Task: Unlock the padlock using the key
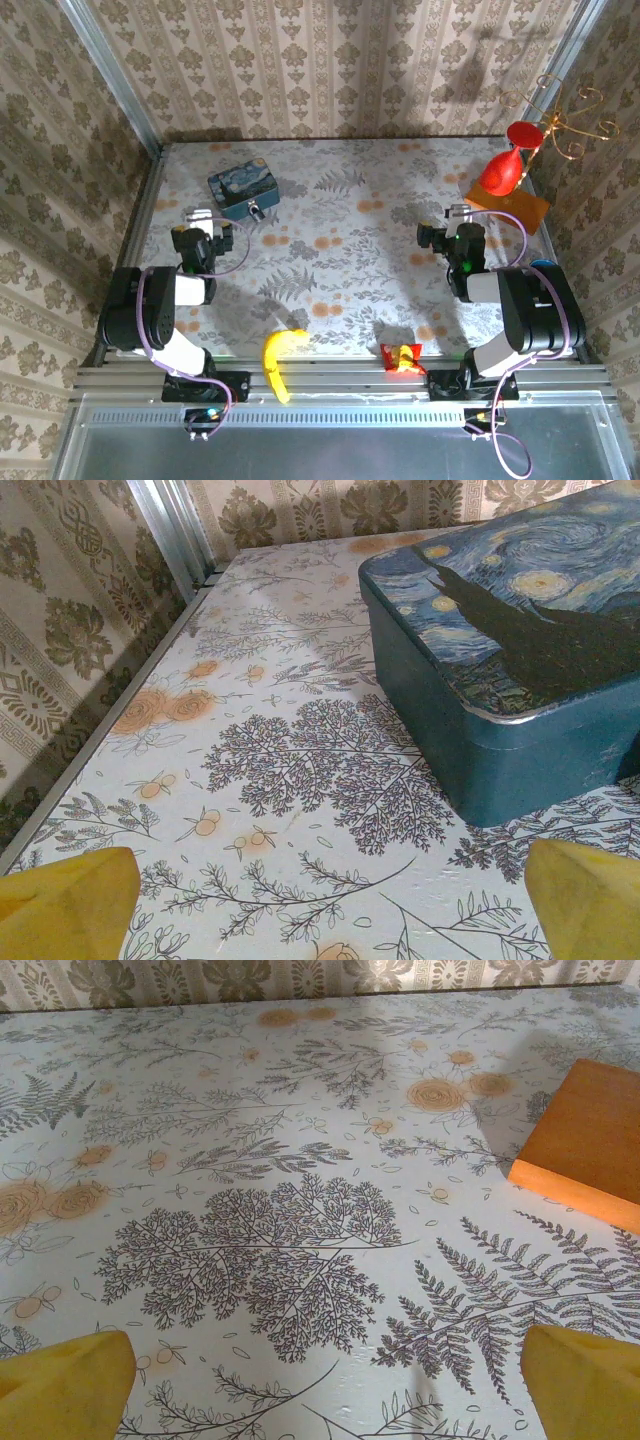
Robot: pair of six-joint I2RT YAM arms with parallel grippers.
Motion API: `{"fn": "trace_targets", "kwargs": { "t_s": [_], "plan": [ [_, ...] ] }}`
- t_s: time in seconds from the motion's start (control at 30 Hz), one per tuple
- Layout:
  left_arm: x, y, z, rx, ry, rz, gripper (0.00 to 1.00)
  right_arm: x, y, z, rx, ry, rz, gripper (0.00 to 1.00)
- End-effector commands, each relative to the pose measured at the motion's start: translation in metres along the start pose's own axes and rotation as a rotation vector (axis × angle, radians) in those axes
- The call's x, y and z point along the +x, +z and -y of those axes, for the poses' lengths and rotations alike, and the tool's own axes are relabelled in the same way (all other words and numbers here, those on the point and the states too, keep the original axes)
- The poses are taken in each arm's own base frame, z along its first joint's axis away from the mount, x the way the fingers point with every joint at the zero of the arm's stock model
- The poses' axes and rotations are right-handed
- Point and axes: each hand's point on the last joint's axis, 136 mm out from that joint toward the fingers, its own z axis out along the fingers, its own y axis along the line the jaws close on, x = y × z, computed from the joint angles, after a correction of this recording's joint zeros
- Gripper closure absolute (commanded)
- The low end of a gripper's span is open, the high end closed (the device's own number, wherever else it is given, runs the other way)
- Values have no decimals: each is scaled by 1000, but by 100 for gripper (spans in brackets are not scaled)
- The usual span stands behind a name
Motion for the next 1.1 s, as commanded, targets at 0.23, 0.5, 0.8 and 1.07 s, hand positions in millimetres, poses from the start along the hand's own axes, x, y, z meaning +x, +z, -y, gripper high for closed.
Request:
{"fn": "trace_targets", "kwargs": {
  "t_s": [0.23, 0.5, 0.8, 1.07],
  "plan": [
    [-3, -1, -1, -5, -8, 18, 0, -10, 2, 2, 17, -12, 20, 0],
    [-3, -1, -2, -6, -7, 18, 0, -10, 2, 2, 17, -12, 21, 0],
    [-3, -1, -1, 23, -21, 15, 0, -10, 2, 2, 17, -12, 23, 0],
    [-12, -4, -5, 11, -28, 6, 0, -13, 2, 1, 15, -15, 10, 0]
  ]
}}
